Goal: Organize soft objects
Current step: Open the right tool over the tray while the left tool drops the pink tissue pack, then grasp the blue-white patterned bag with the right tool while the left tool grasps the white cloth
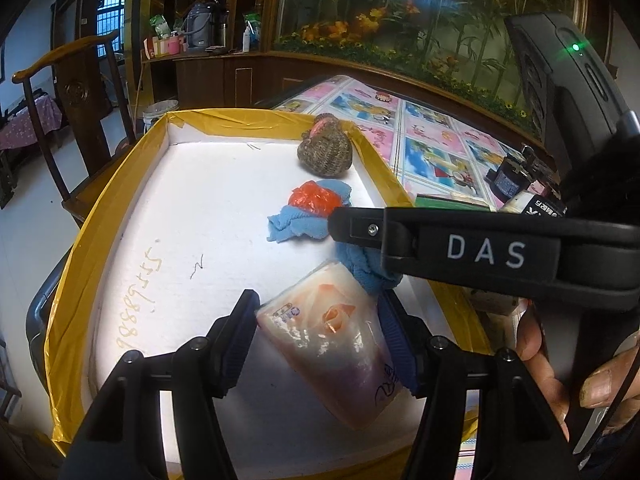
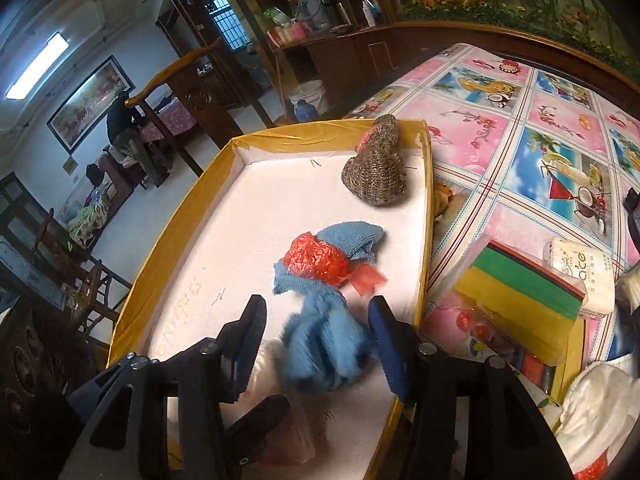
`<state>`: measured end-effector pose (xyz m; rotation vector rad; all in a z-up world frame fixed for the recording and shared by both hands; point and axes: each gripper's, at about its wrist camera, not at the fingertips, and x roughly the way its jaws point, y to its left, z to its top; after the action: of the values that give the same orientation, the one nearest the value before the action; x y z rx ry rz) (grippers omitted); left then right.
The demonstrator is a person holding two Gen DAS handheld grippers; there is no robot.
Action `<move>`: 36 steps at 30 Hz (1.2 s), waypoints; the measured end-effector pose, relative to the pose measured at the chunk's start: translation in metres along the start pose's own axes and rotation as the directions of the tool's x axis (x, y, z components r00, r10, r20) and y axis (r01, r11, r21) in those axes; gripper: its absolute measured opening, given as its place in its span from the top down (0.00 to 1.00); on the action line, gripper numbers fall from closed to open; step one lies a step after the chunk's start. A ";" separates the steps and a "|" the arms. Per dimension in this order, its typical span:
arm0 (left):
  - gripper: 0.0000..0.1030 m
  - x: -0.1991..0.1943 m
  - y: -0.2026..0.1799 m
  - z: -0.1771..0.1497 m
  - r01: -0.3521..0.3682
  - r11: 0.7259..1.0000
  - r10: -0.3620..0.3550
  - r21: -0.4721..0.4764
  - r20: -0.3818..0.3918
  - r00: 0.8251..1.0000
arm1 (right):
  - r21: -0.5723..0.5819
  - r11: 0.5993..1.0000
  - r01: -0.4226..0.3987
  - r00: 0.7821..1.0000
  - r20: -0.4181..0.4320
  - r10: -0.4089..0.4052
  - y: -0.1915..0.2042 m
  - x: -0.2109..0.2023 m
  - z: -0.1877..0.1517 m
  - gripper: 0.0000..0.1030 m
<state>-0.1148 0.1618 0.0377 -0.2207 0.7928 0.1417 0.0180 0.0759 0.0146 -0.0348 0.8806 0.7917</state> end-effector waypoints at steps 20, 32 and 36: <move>0.31 -0.024 -0.029 0.003 0.003 0.998 -0.006 0.056 0.058 0.998 | 0.077 0.997 -0.025 0.983 0.181 0.011 -0.053 -0.109 -0.028 0.34; 0.22 -0.020 -0.086 0.004 0.066 0.978 -0.075 0.198 0.037 0.997 | 0.309 0.951 0.005 0.952 0.290 -0.099 -0.166 -0.200 -0.092 0.32; 0.22 -0.009 -0.115 0.016 0.142 0.960 -0.143 0.241 -0.013 0.990 | 0.385 0.923 0.030 0.943 0.294 -0.153 -0.194 -0.215 -0.111 0.32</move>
<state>-0.0862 0.0543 0.0712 -0.0468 0.7793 -0.0909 -0.0152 -0.2310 0.0381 0.3803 0.7016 0.5087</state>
